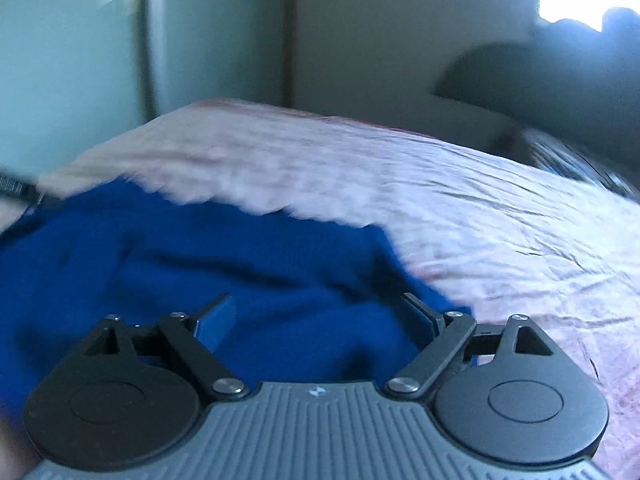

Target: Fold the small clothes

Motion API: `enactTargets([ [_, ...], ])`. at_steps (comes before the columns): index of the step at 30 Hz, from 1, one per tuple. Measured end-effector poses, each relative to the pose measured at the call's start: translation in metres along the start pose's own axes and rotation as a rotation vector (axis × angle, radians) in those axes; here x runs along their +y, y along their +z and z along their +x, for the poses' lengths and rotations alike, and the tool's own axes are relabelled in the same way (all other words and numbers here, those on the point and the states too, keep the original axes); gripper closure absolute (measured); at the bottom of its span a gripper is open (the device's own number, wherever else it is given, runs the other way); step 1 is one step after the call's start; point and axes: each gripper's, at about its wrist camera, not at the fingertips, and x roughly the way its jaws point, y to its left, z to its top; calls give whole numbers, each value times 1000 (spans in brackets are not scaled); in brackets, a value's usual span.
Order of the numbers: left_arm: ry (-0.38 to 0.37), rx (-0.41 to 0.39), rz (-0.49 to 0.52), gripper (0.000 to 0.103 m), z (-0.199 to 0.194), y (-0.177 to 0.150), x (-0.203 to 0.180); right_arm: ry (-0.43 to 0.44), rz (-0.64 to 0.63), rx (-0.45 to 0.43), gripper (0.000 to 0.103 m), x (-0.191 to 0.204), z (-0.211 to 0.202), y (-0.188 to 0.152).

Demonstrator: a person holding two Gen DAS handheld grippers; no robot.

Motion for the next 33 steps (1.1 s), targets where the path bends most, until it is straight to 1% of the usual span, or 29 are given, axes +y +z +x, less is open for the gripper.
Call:
enactTargets([
  [1, -7, -1, 9, 25, -8, -7, 3, 2, -55, 11, 14, 4, -4, -9],
  [2, -16, 0, 9, 25, -13, -13, 7, -23, -97, 20, 14, 7, -7, -16],
  [3, -36, 2, 4, 25, -20, -20, 11, -71, -122, 15, 14, 7, -10, -23],
  [4, -69, 11, -1, 25, -27, -27, 16, -104, -114, -3, 14, 3, -17, -29],
  [5, -118, 25, -1, 25, -34, -34, 23, -114, -74, -13, 14, -5, -23, -32],
  [6, -155, 30, 4, 25, -39, -40, 27, -107, -3, -24, 14, -15, -32, -34],
  [7, -197, 29, 13, 24, -46, -47, 31, -89, 81, -41, 14, -26, -42, -36],
  [9, -275, 24, 35, 19, -57, -62, 38, -30, 256, -65, 14, -50, -61, -44],
  [11, -331, 26, 56, 19, -63, -75, 42, 42, 368, -63, 14, -65, -74, -54],
  [12, -351, 25, 67, 19, -64, -80, 42, 76, 400, -59, 14, -68, -80, -59],
  [13, -362, 26, 79, 19, -64, -85, 42, 108, 421, -55, 14, -71, -85, -65],
  [15, -362, 28, 100, 25, -66, -93, 41, 141, 436, -48, 14, -70, -95, -77],
  [17, -382, 24, 97, 29, -64, -98, 41, 143, 427, -45, 14, -66, -102, -83],
  [19, -395, 33, 84, 35, -63, -100, 40, 148, 424, -39, 14, -62, -105, -89],
  [21, -387, 28, 82, 44, -63, -101, 40, 164, 422, -19, 16, -58, -104, -94],
  [22, -382, 24, 82, 45, -63, -101, 40, 169, 419, -17, 20, -57, -100, -96],
  [23, -379, 22, 77, 49, -63, -102, 41, 174, 413, -14, 36, -54, -98, -96],
  [24, -375, 24, 71, 52, -63, -103, 42, 178, 408, -10, 59, -50, -96, -96],
  [25, -373, 26, 67, 54, -63, -102, 43, 176, 403, -2, 69, -48, -92, -95],
  [26, -373, 27, 64, 65, -63, -103, 44, 169, 395, 3, 84, -46, -88, -95],
  [27, -375, 28, 61, 74, -63, -103, 45, 149, 374, 8, 94, -43, -84, -95],
  [28, -381, 28, 59, 81, -64, -103, 46, 135, 368, 7, 94, -42, -83, -97],
  [29, -377, 27, 57, 101, -65, -102, 47, 141, 386, -2, 97, -44, -84, -98],
  [31, -362, 22, 57, 101, -68, -101, 51, 133, 418, -29, 98, -50, -91, -100],
  [33, -377, 24, 30, 101, -72, -100, 60, 88, 412, -64, 99, -55, -104, -99],
])
